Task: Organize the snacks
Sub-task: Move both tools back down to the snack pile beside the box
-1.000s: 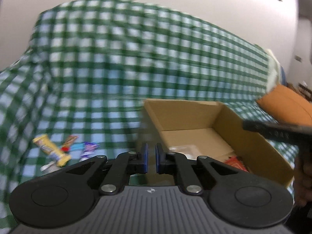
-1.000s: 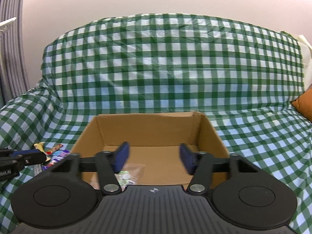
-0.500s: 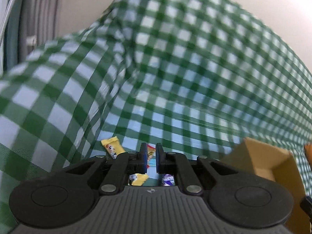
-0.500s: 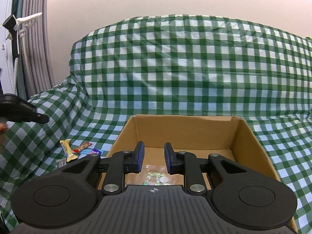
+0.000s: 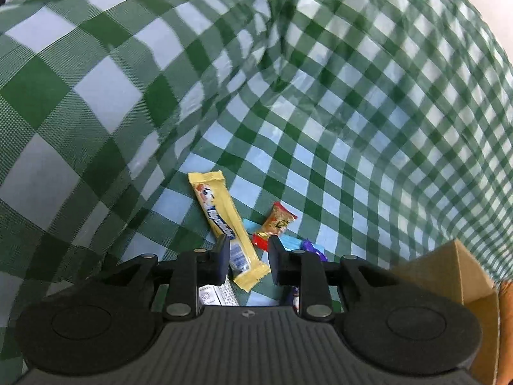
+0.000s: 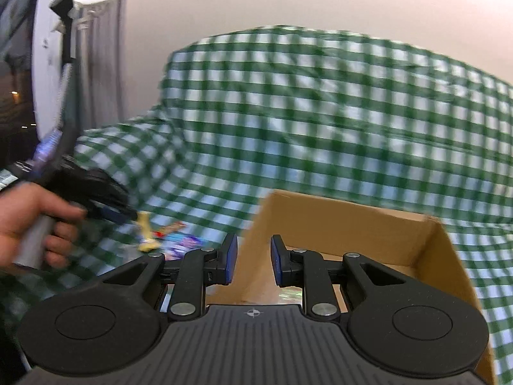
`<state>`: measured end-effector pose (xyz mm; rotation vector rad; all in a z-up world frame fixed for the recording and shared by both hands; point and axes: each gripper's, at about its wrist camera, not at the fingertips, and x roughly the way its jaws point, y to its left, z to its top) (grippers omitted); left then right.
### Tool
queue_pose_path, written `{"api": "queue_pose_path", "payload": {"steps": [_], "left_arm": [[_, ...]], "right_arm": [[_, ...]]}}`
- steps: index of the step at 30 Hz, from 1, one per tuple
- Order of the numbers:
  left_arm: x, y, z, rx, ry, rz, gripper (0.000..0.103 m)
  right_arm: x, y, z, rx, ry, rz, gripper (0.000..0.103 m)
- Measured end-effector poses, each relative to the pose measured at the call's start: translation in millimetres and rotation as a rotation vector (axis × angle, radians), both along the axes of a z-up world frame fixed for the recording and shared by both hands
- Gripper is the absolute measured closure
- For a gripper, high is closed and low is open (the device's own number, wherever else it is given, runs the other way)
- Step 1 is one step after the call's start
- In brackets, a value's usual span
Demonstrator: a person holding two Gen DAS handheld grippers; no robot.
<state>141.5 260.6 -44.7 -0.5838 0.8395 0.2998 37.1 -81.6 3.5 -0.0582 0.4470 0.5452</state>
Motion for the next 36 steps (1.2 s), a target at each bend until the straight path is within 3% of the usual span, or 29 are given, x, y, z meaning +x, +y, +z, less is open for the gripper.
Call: {"api": "queue_pose_path", "payload": {"steps": [4, 8, 13, 18, 20, 22, 25, 27, 30, 32, 34, 36], "left_arm": [[0.1, 15.8, -6.0, -0.037, 0.021, -0.015, 0.075], [-4.8, 25.5, -9.7, -0.020, 0.049, -0.039, 0.075], [-10.9, 33.5, -10.4, -0.025, 0.029, -0.063, 0.075], [-4.2, 31.0, -18.8, -0.040, 0.025, -0.071, 0.075], [-0.5, 32.2, -23.1, -0.068, 0.013, -0.056, 0.075], [3.3, 31.7, -27.3, -0.087, 0.002, -0.044, 0.074], [13.5, 26.0, -36.6, -0.086, 0.026, -0.036, 0.061], [18.4, 22.5, -40.4, -0.084, 0.036, -0.038, 0.058], [25.3, 15.9, -45.3, -0.076, 0.048, -0.051, 0.054], [28.8, 11.9, -48.5, -0.047, 0.067, -0.051, 0.054], [30.6, 9.2, -52.4, -0.028, 0.086, -0.062, 0.054], [30.2, 7.0, -51.9, -0.018, 0.073, -0.079, 0.068]], "right_arm": [[6.3, 56.9, 14.4, -0.007, 0.059, 0.075, 0.078], [2.9, 110.3, 5.5, -0.026, 0.066, 0.141, 0.078], [-3.2, 155.0, -42.3, -0.109, 0.081, 0.216, 0.078], [4.6, 178.2, -91.8, -0.199, 0.102, 0.217, 0.076], [14.3, 180.8, -104.5, -0.212, 0.129, 0.203, 0.061], [23.1, 183.1, -116.5, -0.219, 0.165, 0.190, 0.056], [31.7, 186.0, -136.2, -0.243, 0.232, 0.187, 0.056], [29.5, 185.8, -140.5, -0.243, 0.223, 0.186, 0.055], [26.4, 187.1, -139.5, -0.259, 0.211, 0.192, 0.061], [25.6, 184.7, -139.7, -0.255, 0.213, 0.185, 0.075], [25.7, 183.2, -138.8, -0.248, 0.217, 0.189, 0.080], [22.0, 181.5, -136.9, -0.251, 0.211, 0.194, 0.081]]}}
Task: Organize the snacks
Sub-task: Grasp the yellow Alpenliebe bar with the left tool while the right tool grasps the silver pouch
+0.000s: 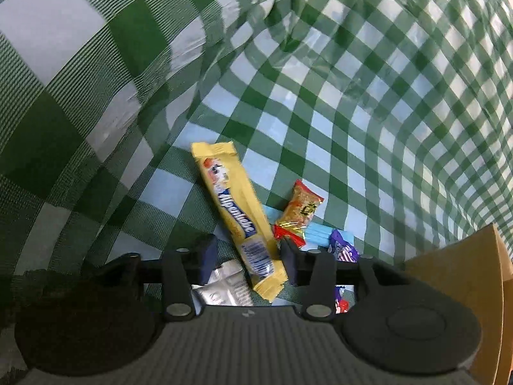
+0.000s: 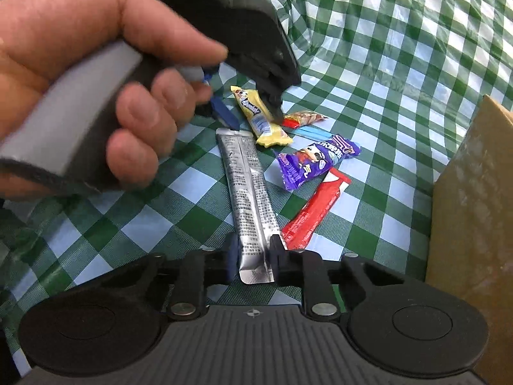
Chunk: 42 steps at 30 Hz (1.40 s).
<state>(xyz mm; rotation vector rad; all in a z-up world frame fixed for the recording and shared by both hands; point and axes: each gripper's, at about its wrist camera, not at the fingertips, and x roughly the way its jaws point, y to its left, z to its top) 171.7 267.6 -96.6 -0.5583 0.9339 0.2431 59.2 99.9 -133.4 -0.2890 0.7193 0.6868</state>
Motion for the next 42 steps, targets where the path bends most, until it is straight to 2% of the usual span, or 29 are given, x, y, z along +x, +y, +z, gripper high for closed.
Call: {"api": "queue_pose_path", "payload": {"steps": [1, 4, 14, 19, 22, 24, 26, 28, 31, 32, 33, 34, 35, 37, 40, 42], "left_arm": [[-0.5, -0.6, 0.3, -0.012, -0.009, -0.011, 0.078], [-5.6, -4.3, 7.3, 0.043, -0.009, -0.014, 0.078], [-41.4, -3.3, 44.8, 0.043, -0.096, -0.048, 0.078], [-62.3, -4.0, 69.6, 0.011, -0.079, -0.073, 0.078], [-82.2, -18.3, 95.0, 0.083, -0.081, -0.145, 0.078], [-96.4, -31.8, 100.8, 0.158, -0.038, -0.208, 0.078], [-110.3, -40.0, 94.5, 0.183, 0.014, -0.253, 0.078], [-121.5, -39.6, 79.9, 0.152, 0.065, -0.268, 0.078], [-139.6, -33.1, 42.1, 0.094, 0.146, -0.244, 0.078], [-143.3, -30.5, 29.7, 0.071, 0.205, -0.228, 0.078], [-145.7, -29.1, 28.2, 0.061, 0.208, -0.228, 0.078], [-146.4, -29.4, 32.5, 0.076, 0.181, -0.243, 0.078], [-146.5, -30.4, 34.8, 0.097, 0.176, -0.254, 0.078], [-145.8, -31.9, 27.2, 0.104, 0.224, -0.265, 0.078], [-139.5, -42.3, 20.0, 0.139, 0.255, -0.299, 0.077], [-138.7, -41.4, 18.9, 0.128, 0.255, -0.290, 0.077]], "right_arm": [[-1.6, -0.5, 0.5, -0.001, -0.002, 0.002, 0.082], [-5.6, -3.0, 4.6, 0.008, -0.005, -0.003, 0.082], [-13.3, -16.6, 32.0, 0.045, 0.063, -0.027, 0.084], [-16.9, -32.3, 60.2, 0.049, 0.084, -0.069, 0.085], [-27.9, -48.6, 71.1, 0.037, 0.100, -0.087, 0.085], [-37.6, -59.6, 70.7, 0.036, 0.134, -0.105, 0.085], [-47.1, -67.3, 65.2, 0.024, 0.167, -0.114, 0.085], [-59.4, -68.8, 57.1, 0.010, 0.196, -0.092, 0.085], [-73.1, -66.9, 43.1, 0.000, 0.221, -0.030, 0.084], [-75.4, -65.7, 39.5, -0.005, 0.221, -0.009, 0.083], [-77.7, -65.0, 36.9, -0.005, 0.211, 0.005, 0.081], [-78.1, -64.3, 36.4, -0.004, 0.199, 0.008, 0.071], [-77.3, -63.8, 36.3, 0.001, 0.180, 0.006, 0.055], [-71.5, -64.4, 36.7, 0.031, 0.165, -0.006, 0.041], [-60.0, -63.1, 35.3, 0.074, 0.180, -0.016, 0.041], [-54.9, -59.4, 30.4, 0.075, 0.191, -0.022, 0.041]]}}
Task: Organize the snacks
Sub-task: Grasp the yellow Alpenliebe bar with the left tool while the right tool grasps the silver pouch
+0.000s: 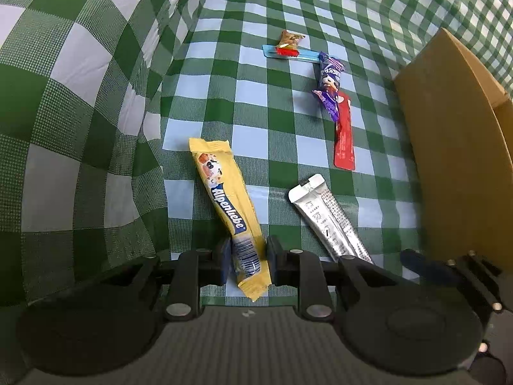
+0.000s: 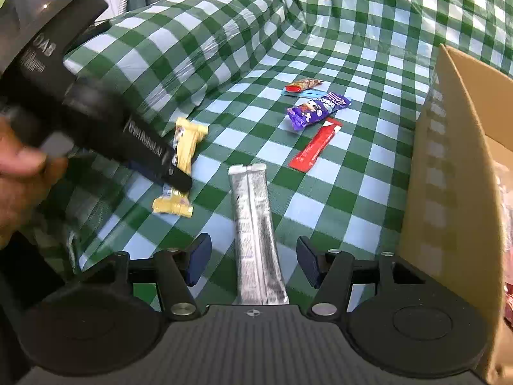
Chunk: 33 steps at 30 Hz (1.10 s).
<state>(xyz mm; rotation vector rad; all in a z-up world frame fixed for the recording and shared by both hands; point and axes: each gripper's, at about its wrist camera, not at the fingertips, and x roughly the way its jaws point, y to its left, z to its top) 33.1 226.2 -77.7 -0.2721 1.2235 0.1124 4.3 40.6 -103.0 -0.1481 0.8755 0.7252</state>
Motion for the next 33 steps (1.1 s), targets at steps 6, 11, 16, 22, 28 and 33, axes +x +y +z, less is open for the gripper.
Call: {"api": "queue_pose_path", "payload": {"steps": [6, 11, 16, 22, 28, 33], "left_arm": [[2.3, 3.2, -5.7, 0.015, 0.001, -0.005, 0.067], [7.3, -2.4, -7.5, 0.037, 0.006, -0.006, 0.067], [7.8, -1.8, -7.0, 0.041, 0.001, -0.004, 0.065], [10.5, -3.5, -9.0, 0.048, 0.003, -0.009, 0.064], [15.6, -5.5, -12.6, 0.057, 0.003, -0.029, 0.061], [17.3, -5.0, -14.5, 0.062, 0.003, -0.039, 0.061]], "right_arm": [[1.5, 12.9, -19.0, -0.066, 0.045, 0.034, 0.044], [-1.5, 14.2, -21.1, -0.088, 0.014, 0.049, 0.070], [1.2, 6.3, -14.3, -0.060, -0.003, -0.015, 0.076], [5.0, -0.9, -12.9, -0.068, -0.001, -0.063, 0.076], [5.7, 3.8, -23.2, -0.084, 0.044, -0.060, 0.067], [5.6, 6.2, -24.5, -0.084, 0.037, -0.058, 0.067]]}}
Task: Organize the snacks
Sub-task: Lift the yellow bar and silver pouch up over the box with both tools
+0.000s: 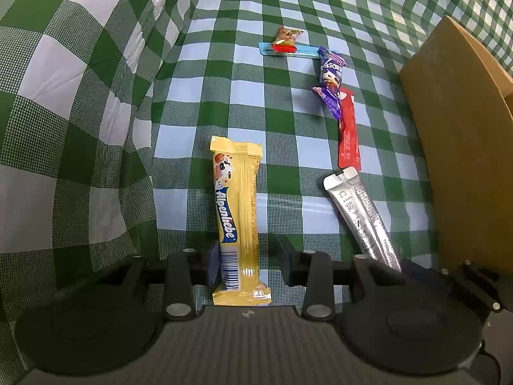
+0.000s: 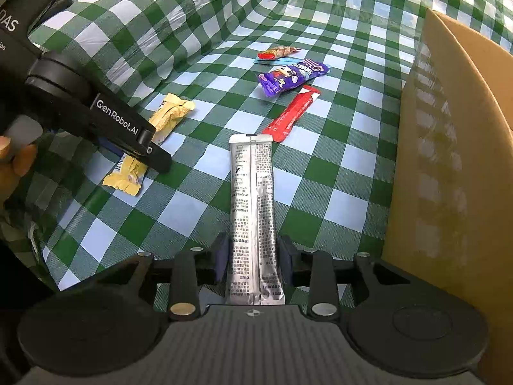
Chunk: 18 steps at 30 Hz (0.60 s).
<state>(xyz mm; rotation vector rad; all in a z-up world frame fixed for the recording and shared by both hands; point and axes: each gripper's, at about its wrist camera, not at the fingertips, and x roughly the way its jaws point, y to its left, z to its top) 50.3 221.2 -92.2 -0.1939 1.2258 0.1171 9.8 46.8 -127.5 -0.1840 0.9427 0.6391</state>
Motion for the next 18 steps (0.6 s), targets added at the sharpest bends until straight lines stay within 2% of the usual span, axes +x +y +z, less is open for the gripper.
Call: {"api": "queue_pose_path", "payload": {"steps": [18], "left_arm": [[2.1, 0.2, -2.4, 0.019, -0.001, -0.028, 0.061]], "right_arm": [[-2.5, -1.2, 8.7, 0.038, -0.055, -0.013, 0.072]]}}
